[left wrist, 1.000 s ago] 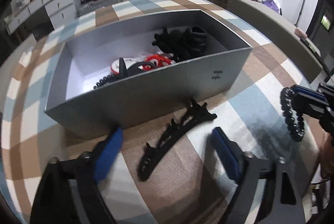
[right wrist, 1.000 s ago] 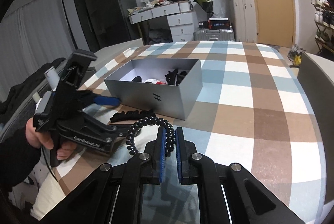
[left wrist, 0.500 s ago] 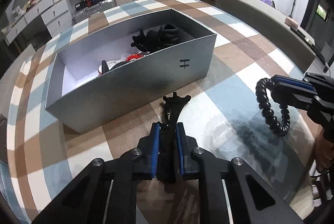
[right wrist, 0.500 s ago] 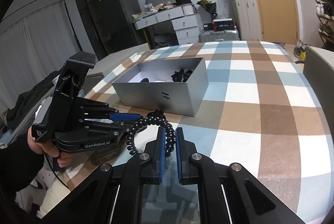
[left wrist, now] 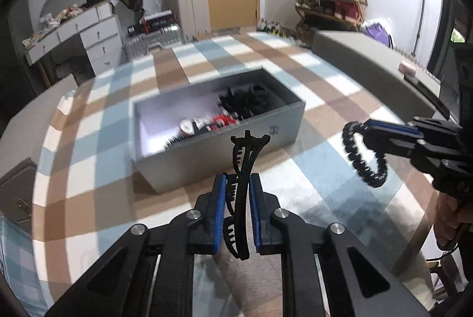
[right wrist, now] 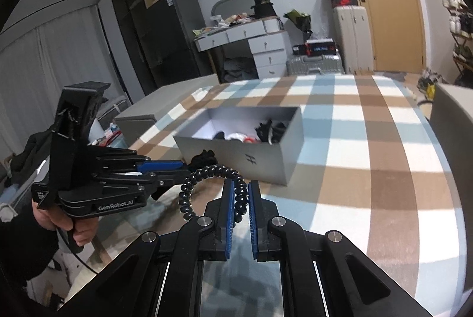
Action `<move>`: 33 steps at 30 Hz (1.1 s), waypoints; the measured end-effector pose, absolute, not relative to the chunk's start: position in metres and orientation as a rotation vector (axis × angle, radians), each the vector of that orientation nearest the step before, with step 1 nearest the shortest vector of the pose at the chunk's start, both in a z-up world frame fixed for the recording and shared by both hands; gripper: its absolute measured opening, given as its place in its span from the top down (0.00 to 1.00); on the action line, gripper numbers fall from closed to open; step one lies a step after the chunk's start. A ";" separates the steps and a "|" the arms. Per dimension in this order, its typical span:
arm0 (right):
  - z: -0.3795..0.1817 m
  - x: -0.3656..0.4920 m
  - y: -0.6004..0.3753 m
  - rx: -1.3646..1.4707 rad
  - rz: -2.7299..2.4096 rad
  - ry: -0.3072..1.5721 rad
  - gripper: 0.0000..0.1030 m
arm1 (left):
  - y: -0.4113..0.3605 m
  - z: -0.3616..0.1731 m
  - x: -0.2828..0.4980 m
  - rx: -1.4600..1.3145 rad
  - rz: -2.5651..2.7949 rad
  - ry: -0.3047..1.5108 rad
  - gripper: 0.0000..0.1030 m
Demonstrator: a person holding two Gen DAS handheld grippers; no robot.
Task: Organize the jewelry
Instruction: 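Carry hair tie and comb into the silver box and open both grippers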
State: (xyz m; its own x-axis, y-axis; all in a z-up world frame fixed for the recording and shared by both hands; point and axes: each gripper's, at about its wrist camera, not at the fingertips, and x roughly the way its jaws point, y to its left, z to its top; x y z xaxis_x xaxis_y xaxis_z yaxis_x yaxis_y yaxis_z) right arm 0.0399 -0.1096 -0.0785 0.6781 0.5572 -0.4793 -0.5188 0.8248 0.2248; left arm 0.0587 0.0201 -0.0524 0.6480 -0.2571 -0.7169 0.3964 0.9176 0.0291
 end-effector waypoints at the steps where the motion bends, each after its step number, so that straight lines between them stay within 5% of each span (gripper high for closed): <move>1: -0.076 0.042 -0.108 0.070 0.611 0.559 0.92 | 0.022 -0.048 0.059 0.190 -0.375 0.768 0.90; 17: -0.033 0.098 -0.076 0.082 0.637 0.469 0.92 | 0.038 -0.016 0.096 0.238 -0.387 0.652 0.90; 33: -0.049 0.149 -0.074 0.101 0.588 0.521 0.92 | 0.036 -0.040 0.139 0.203 -0.468 0.748 0.90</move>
